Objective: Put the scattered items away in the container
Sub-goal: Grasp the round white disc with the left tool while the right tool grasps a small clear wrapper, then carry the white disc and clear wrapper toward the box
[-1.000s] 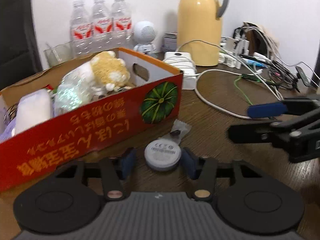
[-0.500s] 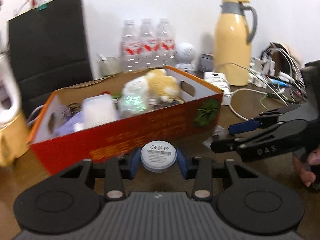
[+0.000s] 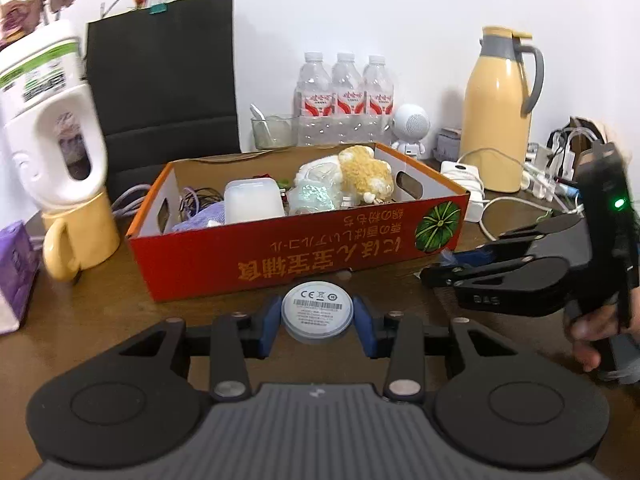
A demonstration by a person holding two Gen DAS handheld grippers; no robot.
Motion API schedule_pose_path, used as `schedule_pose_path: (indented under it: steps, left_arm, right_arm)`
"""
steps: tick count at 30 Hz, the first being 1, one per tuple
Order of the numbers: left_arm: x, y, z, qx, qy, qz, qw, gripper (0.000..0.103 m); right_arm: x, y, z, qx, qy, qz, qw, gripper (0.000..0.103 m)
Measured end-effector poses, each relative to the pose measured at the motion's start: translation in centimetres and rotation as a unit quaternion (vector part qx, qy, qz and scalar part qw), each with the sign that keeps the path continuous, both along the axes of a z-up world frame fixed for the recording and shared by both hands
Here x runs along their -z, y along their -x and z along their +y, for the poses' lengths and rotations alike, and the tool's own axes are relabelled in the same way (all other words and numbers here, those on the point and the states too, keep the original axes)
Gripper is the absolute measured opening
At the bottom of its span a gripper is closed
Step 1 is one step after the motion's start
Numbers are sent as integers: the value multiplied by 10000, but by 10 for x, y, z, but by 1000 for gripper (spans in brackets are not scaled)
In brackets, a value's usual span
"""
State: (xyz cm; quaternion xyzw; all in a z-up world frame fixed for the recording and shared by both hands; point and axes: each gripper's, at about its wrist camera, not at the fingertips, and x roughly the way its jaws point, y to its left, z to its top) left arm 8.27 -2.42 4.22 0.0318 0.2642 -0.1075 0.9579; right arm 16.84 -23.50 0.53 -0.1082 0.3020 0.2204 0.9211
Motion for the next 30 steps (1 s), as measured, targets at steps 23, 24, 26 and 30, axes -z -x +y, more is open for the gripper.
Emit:
schedule_pose_path:
  steps: [23, 24, 26, 30]
  left_arm:
    - [-24, 154, -5, -546, 55, -1099, 9924, 40]
    - [-24, 161, -6, -550, 49, -1154, 9918, 40]
    - [-23, 174, -9, -535, 12, -1243, 9908, 40]
    - [-27, 198, -10, -601, -74, -1478, 9872, 40]
  right_arm:
    - [-80, 196, -1, 211, -1407, -810, 9865, 9]
    - [-80, 206, 0, 180, -1430, -863, 9858, 9]
    - [-82, 224, -2, 203, -1477, -954, 9842, 9]
    - [-86, 252, -10, 266, -1579, -1149, 9804, 9]
